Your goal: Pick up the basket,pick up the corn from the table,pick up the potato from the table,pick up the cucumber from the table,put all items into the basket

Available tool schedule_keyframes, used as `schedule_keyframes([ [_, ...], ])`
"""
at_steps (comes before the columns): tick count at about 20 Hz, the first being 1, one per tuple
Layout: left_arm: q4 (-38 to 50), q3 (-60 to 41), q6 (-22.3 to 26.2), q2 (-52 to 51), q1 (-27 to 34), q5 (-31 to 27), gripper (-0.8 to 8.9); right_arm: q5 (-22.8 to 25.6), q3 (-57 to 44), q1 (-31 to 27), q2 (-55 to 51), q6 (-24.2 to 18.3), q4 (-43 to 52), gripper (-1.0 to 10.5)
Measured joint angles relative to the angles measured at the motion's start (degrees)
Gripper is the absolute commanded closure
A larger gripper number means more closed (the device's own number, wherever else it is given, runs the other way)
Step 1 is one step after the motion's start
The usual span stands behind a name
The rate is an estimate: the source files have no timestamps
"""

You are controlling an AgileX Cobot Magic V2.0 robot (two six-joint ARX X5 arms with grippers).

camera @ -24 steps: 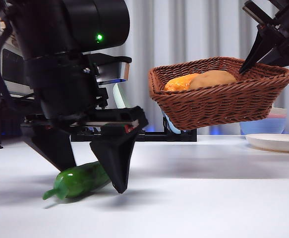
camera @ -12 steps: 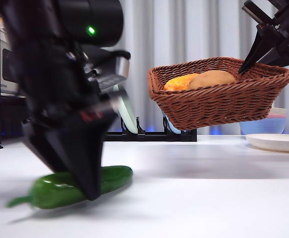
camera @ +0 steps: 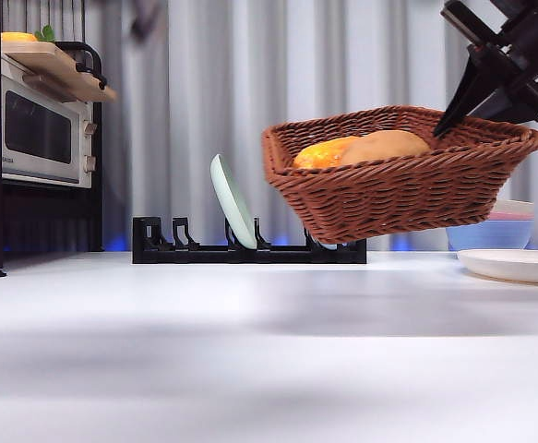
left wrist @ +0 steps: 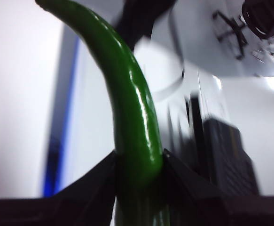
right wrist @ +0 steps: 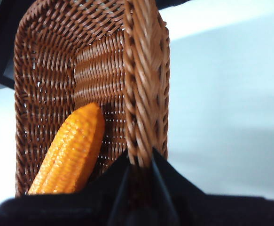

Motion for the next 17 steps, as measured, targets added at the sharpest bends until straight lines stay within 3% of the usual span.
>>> schedule_keyframes([
  [2,3.7,3.4,0.3,-0.9,0.0,-2.8,8.20,0.0,0.0,1.0,0.0,0.0,-0.3,9.6],
  [5,10.7,7.6,-1.2,-1.1,0.0,-12.5,8.21,0.0,0.0,3.1,0.0,0.0,-0.3,9.6],
  [12,24.5,8.8,-9.1,0.2,0.7,-45.8,8.21,0.0,0.0,8.3,0.0,0.0,-0.3,9.6],
  [14,24.5,8.8,-10.7,1.2,2.1,-50.8,8.21,0.0,0.0,9.5,0.0,0.0,-0.3,9.6],
  [17,23.3,8.8,-12.6,3.0,5.3,-52.6,8.21,0.0,0.0,11.1,0.0,0.0,-0.3,9.6],
])
